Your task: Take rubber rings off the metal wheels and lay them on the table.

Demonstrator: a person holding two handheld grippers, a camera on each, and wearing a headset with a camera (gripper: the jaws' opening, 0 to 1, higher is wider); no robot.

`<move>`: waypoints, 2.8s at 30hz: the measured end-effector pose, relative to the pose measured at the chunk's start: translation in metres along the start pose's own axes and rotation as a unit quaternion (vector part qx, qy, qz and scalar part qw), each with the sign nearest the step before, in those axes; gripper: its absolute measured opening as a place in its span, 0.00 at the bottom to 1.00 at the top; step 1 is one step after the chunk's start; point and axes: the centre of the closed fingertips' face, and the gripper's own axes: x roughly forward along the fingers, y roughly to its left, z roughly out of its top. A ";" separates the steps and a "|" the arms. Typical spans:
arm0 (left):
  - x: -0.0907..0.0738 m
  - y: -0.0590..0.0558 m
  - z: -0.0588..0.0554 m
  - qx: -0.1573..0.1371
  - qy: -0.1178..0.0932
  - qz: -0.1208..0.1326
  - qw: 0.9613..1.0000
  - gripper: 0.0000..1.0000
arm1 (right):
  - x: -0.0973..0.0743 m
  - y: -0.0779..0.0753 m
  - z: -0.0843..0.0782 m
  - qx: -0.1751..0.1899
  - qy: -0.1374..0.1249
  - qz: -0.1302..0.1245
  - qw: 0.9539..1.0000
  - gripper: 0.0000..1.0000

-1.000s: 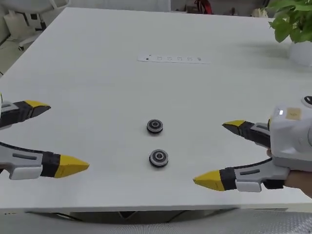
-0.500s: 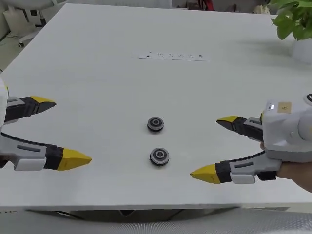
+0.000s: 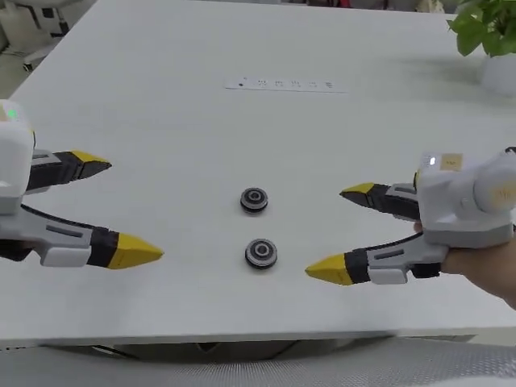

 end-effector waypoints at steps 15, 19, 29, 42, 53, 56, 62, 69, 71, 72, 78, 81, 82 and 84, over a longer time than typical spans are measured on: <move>0.016 -0.005 -0.003 0.008 0.011 -0.026 1.000 0.89 | 0.016 0.000 -0.001 -0.013 0.008 0.027 1.000 0.71; 0.020 -0.005 -0.003 0.005 0.012 -0.030 0.999 0.87 | 0.021 0.001 -0.002 -0.018 0.011 0.034 0.999 0.70; 0.029 -0.011 -0.002 0.003 0.016 -0.043 0.999 0.86 | 0.029 0.010 -0.003 -0.030 0.019 0.057 0.998 0.65; 0.043 -0.026 0.002 0.017 0.019 -0.074 0.997 0.85 | 0.034 0.014 -0.006 -0.030 0.021 0.076 0.996 0.61; 0.055 -0.033 0.002 0.030 0.025 -0.091 0.995 0.81 | 0.039 0.012 -0.005 -0.031 0.016 0.082 0.996 0.54; 0.057 -0.035 0.003 0.031 0.024 -0.096 0.995 0.79 | 0.042 0.013 -0.006 -0.036 0.018 0.085 0.996 0.53; 0.064 -0.040 0.006 0.035 0.026 -0.109 0.993 0.75 | 0.046 0.017 -0.009 -0.041 0.024 0.099 0.994 0.50; 0.073 -0.047 0.011 0.035 0.022 -0.122 0.992 0.72 | 0.050 0.022 -0.010 -0.033 0.020 0.112 0.993 0.44; 0.076 -0.048 0.011 0.035 0.022 -0.125 0.991 0.70 | 0.052 0.023 -0.012 -0.033 0.023 0.116 0.992 0.42; 0.077 -0.049 0.011 0.033 0.023 -0.127 0.991 0.68 | 0.052 0.024 -0.013 -0.033 0.023 0.118 0.992 0.41; 0.084 -0.054 0.012 0.031 0.026 -0.138 0.990 0.63 | 0.055 0.023 -0.015 -0.027 0.023 0.120 0.992 0.37; 0.088 -0.056 0.013 0.032 0.025 -0.143 0.989 0.61 | 0.056 0.023 -0.017 -0.021 0.023 0.120 0.992 0.36; 0.089 -0.056 0.013 0.032 0.025 -0.144 0.989 0.60 | 0.057 0.023 -0.017 -0.019 0.022 0.120 0.992 0.36; 0.092 -0.058 0.013 0.032 0.026 -0.148 0.988 0.58 | 0.058 0.023 -0.017 -0.014 0.020 0.121 0.992 0.35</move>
